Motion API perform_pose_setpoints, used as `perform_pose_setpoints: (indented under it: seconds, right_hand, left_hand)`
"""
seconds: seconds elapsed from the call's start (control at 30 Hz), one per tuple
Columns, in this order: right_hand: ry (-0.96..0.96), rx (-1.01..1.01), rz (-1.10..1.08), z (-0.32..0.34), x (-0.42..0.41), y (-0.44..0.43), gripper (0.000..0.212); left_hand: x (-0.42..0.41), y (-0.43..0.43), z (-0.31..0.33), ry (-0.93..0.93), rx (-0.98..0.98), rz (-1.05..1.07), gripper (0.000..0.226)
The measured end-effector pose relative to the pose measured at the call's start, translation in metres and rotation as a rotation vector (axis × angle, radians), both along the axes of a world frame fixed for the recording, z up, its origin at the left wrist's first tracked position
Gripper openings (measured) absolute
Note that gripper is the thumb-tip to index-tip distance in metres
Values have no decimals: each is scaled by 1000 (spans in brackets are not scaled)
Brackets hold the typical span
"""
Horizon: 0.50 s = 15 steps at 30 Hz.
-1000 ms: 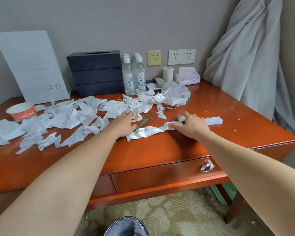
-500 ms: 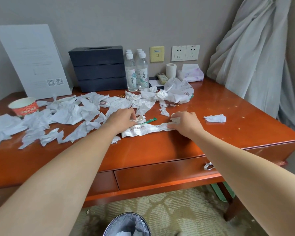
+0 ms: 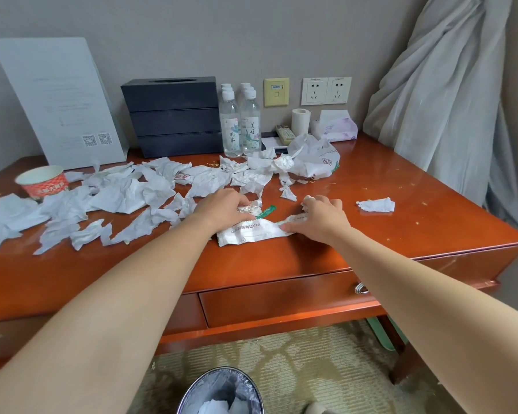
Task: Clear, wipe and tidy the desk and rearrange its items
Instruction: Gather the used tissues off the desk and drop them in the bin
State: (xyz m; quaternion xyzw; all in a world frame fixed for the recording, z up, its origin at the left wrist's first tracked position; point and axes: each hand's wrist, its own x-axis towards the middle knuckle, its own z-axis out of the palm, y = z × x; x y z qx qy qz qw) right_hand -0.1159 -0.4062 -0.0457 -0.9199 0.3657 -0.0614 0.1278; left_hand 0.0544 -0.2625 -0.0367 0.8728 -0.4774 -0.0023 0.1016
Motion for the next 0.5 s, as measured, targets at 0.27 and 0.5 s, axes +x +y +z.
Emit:
perform_pose_setpoints:
  seconds: [0.27, 0.5]
  right_hand:
    - [-7, 55, 32, 6, -28, -40, 62]
    - [-224, 1, -10, 6, -43, -30, 25]
  left_hand:
    - [-1, 4, -1, -15, -37, -7, 41]
    - [-9, 9, -1, -82, -99, 20, 31]
